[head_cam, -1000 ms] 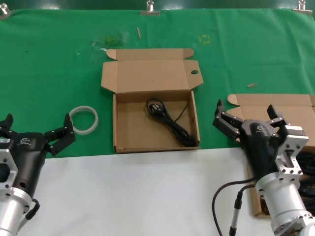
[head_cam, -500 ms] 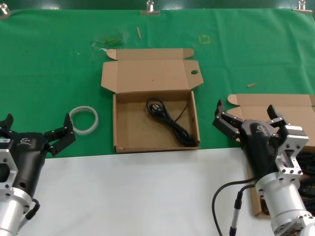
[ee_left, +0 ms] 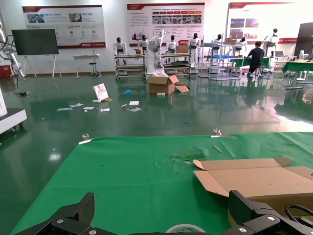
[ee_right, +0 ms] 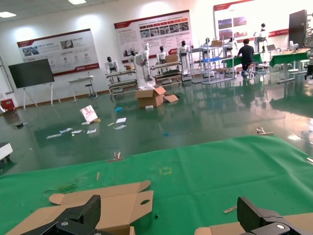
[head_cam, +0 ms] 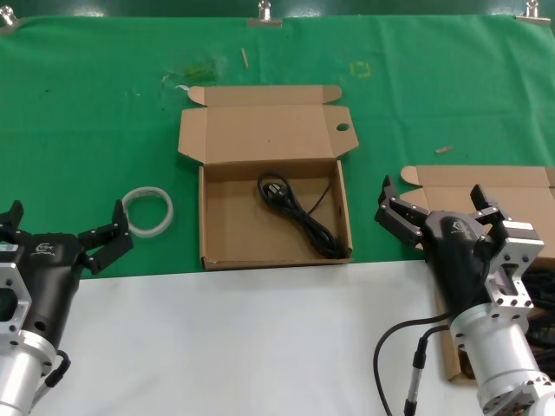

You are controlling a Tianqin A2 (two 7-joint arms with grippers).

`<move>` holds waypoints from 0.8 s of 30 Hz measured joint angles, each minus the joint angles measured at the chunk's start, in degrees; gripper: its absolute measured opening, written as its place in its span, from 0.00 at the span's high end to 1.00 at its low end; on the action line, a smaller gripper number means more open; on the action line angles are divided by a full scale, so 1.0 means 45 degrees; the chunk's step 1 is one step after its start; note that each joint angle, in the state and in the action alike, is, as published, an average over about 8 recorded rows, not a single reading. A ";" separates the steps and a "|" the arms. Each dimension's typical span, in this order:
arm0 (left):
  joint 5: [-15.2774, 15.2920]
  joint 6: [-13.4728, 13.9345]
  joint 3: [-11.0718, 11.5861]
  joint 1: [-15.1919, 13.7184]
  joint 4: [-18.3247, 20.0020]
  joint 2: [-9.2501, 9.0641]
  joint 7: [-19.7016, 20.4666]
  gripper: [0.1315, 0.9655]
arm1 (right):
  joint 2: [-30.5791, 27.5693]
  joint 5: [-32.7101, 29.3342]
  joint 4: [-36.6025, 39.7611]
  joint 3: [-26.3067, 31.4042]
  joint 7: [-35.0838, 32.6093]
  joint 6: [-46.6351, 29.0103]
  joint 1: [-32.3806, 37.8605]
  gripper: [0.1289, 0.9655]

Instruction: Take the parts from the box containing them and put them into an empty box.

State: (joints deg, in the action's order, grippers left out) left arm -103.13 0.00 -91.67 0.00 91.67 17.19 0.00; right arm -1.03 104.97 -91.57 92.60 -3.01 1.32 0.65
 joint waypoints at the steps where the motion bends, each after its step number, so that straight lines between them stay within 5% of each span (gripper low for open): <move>1: 0.0000 0.0000 0.0000 0.0000 0.0000 0.0000 0.0000 0.00 | 0.0000 0.0000 0.0000 0.0000 0.0000 0.0000 0.0000 0.00; 24: 0.0000 0.0000 0.0000 0.0000 0.0000 0.0000 0.0000 0.00 | 0.0000 0.0000 0.0000 0.0000 0.0000 0.0000 0.0000 0.00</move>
State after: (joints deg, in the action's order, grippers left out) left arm -103.13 0.00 -91.67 0.00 91.67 17.19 0.00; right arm -1.03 104.97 -91.57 92.60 -3.01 1.32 0.65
